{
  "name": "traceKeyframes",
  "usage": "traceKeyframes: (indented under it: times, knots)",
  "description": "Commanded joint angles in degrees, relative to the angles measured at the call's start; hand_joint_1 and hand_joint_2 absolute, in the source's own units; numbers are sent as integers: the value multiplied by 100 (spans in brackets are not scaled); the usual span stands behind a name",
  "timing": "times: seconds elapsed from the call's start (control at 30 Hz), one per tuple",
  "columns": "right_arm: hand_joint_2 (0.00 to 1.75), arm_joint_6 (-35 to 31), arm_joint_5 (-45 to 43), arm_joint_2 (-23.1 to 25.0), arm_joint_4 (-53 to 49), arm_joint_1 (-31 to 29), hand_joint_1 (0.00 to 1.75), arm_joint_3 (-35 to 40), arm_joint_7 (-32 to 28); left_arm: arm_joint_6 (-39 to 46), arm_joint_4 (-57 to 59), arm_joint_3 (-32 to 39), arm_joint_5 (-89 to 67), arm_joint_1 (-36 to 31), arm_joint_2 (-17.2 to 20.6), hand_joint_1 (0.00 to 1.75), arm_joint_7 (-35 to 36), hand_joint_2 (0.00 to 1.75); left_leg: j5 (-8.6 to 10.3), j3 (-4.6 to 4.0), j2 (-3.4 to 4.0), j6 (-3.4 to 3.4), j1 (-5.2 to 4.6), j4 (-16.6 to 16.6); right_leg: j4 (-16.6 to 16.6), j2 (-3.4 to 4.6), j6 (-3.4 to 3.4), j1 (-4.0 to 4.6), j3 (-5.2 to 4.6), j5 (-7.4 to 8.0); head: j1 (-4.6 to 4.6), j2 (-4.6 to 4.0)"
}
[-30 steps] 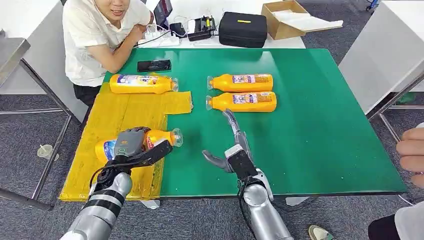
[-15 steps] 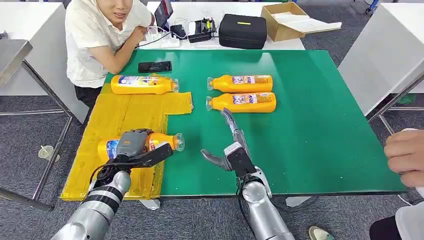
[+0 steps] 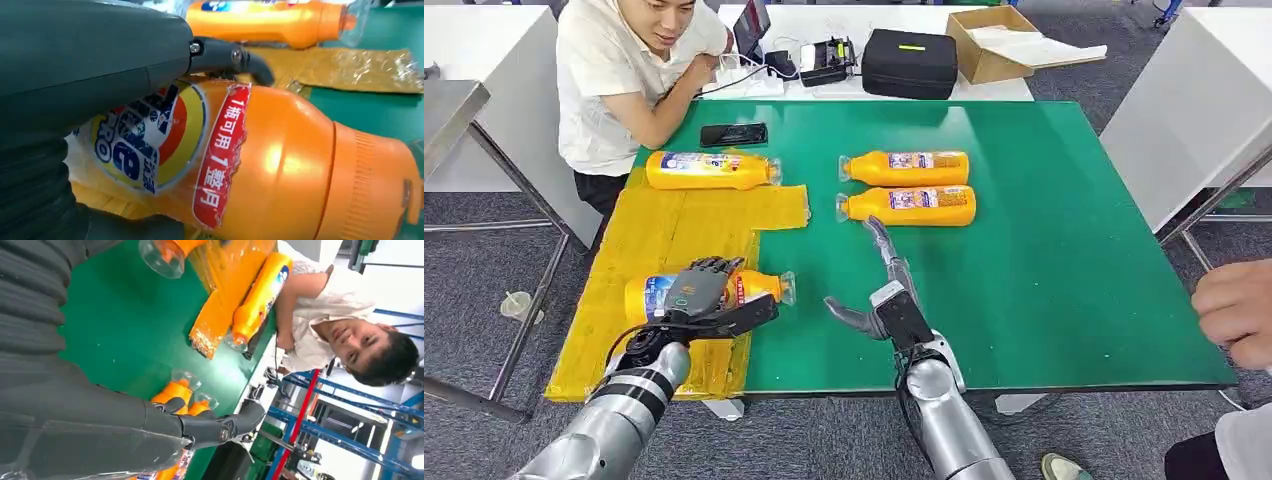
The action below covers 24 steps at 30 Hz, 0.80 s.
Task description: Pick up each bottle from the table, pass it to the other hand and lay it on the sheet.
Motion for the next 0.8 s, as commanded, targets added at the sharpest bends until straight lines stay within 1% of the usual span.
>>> traceKeyframes:
  times: [0.03,0.1,0.13,0.2,0.23,0.27,0.3,0.33,0.43,0.47,0.5,0.53,0.6,0.67,0.73,0.8]
  knots:
    - [175,-28,-24,-111,508,-250,0,-81,-33,-441,860,-224,-127,-148,148,0,267,175,-11,23,36,-2,7,-3,-8,23,-30,13,16,0,0,0]
    - [175,-12,-46,-108,575,-298,0,-96,-60,-750,993,-270,-199,-243,148,0,362,175,-6,17,19,-1,3,-4,-6,11,-18,6,13,0,0,0]
    - [175,-6,-57,-98,612,-322,0,-105,-66,-923,1047,-282,-241,-285,144,0,432,175,-7,19,26,-1,4,-5,-7,15,-26,9,14,1,0,0]
    - [175,-13,-66,-93,633,-328,0,-115,-79,-953,1070,-275,-244,-280,144,0,421,175,-4,19,18,0,0,-5,-5,13,-13,3,14,1,0,0]
    - [175,-24,-73,-97,640,-330,0,-126,-90,-978,1087,-268,-240,-278,144,0,410,175,-6,25,28,0,2,-7,-8,19,-22,7,17,3,0,0]
    - [175,-29,-80,-97,648,-331,0,-140,-94,-990,1093,-272,-243,-274,148,0,406,175,-5,26,19,0,-1,-7,-6,14,-13,3,21,0,2,0]
    - [175,-31,-85,-97,650,-331,0,-148,-98,-1000,1098,-272,-243,-274,153,0,405,175,-7,32,31,0,3,-9,-11,21,-23,8,26,3,0,0]
    - [175,-32,-95,-105,667,-333,0,-159,-112,-1014,1096,-257,-223,-271,159,0,376,175,-5,31,18,0,-3,-9,-6,14,-13,0,24,0,0,0]
    - [175,-47,-103,-94,676,-312,0,-193,-135,-809,1013,-305,-257,-243,151,0,325,175,-7,38,27,0,1,-11,-12,18,-22,6,30,0,0,0]
    - [175,-52,-103,-90,656,-289,0,-221,-135,-571,900,-185,-117,-218,87,0,169,175,-6,34,21,0,1,-8,-9,15,-16,4,28,0,0,0]
    - [175,-60,-101,-83,616,-253,0,-257,-137,-198,714,-163,-74,-178,6,0,7,175,-8,37,28,0,2,-10,-12,17,-25,8,31,0,0,0]
    - [175,-63,-100,-89,604,-223,0,-270,-138,-128,651,-161,-60,-181,-46,0,-18,175,-10,38,32,-1,4,-9,-13,19,-30,10,31,0,0,0]
    - [175,-69,-91,-98,599,-202,0,-272,-142,-151,613,-167,-63,-183,-74,0,5,175,-4,26,12,1,2,-4,-7,2,-20,6,25,-1,0,0]
    - [175,-100,-41,-63,471,-128,0,-297,-143,645,-27,-174,44,18,-201,0,-366,175,-5,24,13,1,4,-2,-7,2,-24,9,22,-1,0,0]
    - [175,-95,16,-45,318,-60,0,-287,-82,501,-643,-322,59,171,-284,0,-337,175,-4,17,3,2,6,2,-6,-7,-24,11,20,-3,0,0]
    - [175,-95,16,-44,308,-53,0,-287,-81,468,-699,-341,61,186,-287,0,-314,175,-1,8,0,2,3,4,-1,-9,-12,5,6,-2,0,0]
